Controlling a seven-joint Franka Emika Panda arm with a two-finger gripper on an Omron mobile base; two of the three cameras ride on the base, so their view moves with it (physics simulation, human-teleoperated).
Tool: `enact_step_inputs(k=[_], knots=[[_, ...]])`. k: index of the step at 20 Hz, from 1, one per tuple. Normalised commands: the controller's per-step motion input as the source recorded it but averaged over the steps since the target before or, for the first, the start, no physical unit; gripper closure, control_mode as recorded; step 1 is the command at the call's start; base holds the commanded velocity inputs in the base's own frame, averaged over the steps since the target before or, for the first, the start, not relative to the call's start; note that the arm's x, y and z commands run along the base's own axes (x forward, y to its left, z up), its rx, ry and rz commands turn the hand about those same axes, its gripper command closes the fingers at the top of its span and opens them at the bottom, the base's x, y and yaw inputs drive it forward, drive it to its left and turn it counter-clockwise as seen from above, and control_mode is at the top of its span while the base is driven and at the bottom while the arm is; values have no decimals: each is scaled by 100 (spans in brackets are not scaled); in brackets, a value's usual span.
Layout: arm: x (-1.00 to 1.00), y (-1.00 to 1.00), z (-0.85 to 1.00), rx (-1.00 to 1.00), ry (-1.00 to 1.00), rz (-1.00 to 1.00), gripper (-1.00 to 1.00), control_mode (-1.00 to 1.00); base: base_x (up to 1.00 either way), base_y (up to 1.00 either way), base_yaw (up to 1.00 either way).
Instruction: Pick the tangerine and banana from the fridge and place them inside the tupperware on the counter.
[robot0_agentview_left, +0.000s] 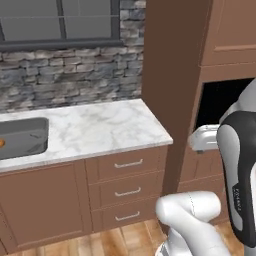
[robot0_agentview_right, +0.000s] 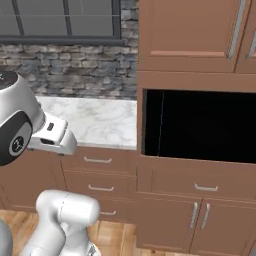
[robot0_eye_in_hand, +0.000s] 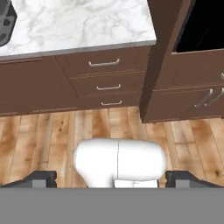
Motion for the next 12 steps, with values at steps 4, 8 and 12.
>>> enact_step_inputs(k=[4,8,12], knots=[[0,0,0,0,0,0,-100,100,0,-100,0],[0,0,0,0,0,0,-100,100,0,-100,0],[0,0,0,0,0,0,-100,100,0,-100,0]])
